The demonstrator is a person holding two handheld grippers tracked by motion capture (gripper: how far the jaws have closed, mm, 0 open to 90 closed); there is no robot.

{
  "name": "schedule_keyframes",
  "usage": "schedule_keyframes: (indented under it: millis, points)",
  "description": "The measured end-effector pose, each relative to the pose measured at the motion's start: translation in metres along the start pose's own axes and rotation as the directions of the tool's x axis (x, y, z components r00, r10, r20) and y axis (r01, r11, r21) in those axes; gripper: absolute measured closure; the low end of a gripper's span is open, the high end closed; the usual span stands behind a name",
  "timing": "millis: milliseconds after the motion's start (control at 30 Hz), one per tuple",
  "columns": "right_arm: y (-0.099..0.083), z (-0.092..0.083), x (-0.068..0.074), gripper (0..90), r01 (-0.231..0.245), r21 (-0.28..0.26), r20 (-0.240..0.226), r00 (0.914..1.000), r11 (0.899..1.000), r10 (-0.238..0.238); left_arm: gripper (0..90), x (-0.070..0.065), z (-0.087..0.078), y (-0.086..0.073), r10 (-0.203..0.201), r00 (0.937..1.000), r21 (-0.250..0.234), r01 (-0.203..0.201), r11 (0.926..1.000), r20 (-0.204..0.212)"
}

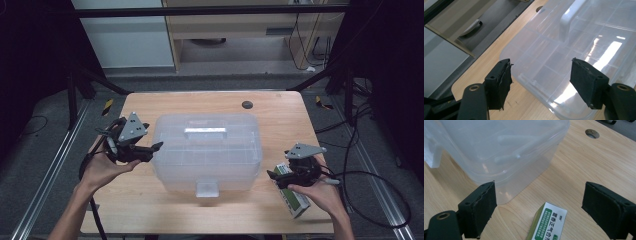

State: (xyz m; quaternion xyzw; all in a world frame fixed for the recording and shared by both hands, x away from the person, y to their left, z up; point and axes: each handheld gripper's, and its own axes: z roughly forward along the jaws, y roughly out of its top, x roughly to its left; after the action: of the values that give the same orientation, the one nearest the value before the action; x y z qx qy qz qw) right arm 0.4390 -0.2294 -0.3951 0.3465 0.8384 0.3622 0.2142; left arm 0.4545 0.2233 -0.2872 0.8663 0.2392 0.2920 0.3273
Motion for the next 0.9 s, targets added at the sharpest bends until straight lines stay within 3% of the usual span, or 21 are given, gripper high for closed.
schedule_keyframes:
  millis: [267, 633, 700, 900]
  points:
    - [0.000, 0.001, 0.001, 12.3, 0.005, 0.004, -0.002, 1.0000, 1.000, -0.005, 31.3, -0.007, 0.006, 0.017, 0.089, 0.9960, 0.034, -0.089, 0.9955, 0.005]
    - [-0.002, 0.004, 0.003, 12.2, 0.011, 0.016, -0.009, 0.9999, 1.000, -0.011, 30.5, -0.017, 0.015, 0.035, 0.183, 0.9832, 0.057, -0.183, 0.9815, 0.002]
    - [-0.001, 0.005, 0.003, 12.1, 0.017, 0.020, -0.010, 0.9998, 1.000, -0.016, 30.6, -0.020, 0.017, 0.038, 0.204, 0.9789, 0.077, -0.203, 0.9761, -0.003]
    - [-0.001, 0.005, 0.003, 12.1, 0.018, 0.020, -0.011, 0.9998, 1.000, -0.018, 30.7, -0.024, 0.023, 0.044, 0.237, 0.9714, 0.089, -0.236, 0.9677, -0.009]
